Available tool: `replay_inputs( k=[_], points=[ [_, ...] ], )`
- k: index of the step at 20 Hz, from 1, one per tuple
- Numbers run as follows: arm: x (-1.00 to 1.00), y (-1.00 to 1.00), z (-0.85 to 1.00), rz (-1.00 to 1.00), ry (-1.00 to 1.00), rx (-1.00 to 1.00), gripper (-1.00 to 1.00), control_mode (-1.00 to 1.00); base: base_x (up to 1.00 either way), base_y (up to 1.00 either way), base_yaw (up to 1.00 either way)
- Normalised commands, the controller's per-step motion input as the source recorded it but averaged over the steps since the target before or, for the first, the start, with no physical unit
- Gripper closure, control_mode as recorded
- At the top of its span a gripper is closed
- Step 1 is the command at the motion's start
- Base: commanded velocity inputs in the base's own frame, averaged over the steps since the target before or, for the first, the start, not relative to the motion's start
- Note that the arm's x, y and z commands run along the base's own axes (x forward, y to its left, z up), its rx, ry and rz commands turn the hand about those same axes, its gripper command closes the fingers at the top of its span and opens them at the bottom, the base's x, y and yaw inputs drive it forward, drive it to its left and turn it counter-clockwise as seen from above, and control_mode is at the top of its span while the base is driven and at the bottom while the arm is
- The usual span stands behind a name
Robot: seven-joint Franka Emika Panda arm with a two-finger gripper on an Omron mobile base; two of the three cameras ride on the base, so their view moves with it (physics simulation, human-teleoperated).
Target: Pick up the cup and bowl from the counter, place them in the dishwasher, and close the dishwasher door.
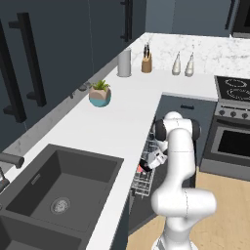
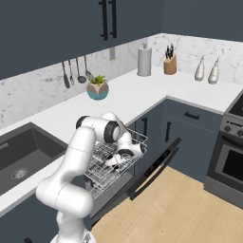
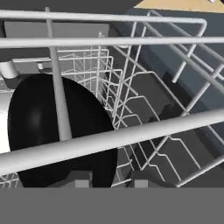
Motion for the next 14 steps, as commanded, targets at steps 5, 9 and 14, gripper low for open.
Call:
replay_inputs(
  k=[5,9,14],
  points=[
    [-0.05,-0.01,0.00,-0.24,0.16,0.00,-1.00,-1.00,0.00,0.00,0.00],
    [-0.11,-0.02,0.10,-0.25,0.12,0.00,-1.00,-1.00,0.00,0.00,0.00],
    [-0.10,-0.20,0.27,-0.29,0.11,0.00,-1.00,-1.00,0.00,0.00,0.00]
  ],
)
